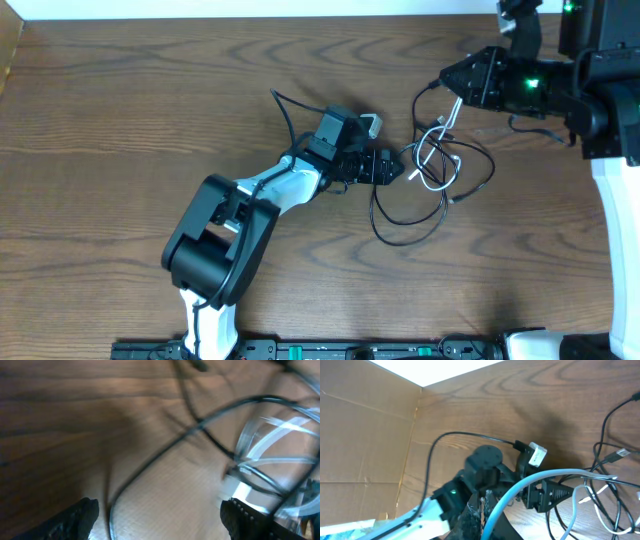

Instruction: Untangle cables

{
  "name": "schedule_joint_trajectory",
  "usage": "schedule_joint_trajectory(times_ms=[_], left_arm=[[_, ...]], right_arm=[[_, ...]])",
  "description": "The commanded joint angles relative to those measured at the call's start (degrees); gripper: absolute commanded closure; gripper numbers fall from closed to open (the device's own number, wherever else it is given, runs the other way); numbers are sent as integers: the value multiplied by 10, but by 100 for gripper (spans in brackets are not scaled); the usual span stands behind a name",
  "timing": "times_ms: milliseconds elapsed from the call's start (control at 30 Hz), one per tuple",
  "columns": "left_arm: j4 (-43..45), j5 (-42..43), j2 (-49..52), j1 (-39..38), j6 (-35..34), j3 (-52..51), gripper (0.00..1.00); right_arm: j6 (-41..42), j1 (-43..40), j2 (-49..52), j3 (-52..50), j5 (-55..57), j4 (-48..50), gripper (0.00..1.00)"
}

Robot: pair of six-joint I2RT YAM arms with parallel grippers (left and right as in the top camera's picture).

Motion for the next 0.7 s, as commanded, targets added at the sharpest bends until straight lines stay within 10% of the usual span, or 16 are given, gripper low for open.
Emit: schedule_joint_trajectory(times_ms=[0,300,667], left_arm=[[1,-85,21,-4,-38,4,22],[-89,-302,21,-3,-38,5,32],[-94,-303,21,0,-40,5,31]], right_arm=[[-5,-5,-38,6,-22,8,99],[-9,-58,-97,6,-25,-6,99],[54,-271,-108,19,-270,153,99]])
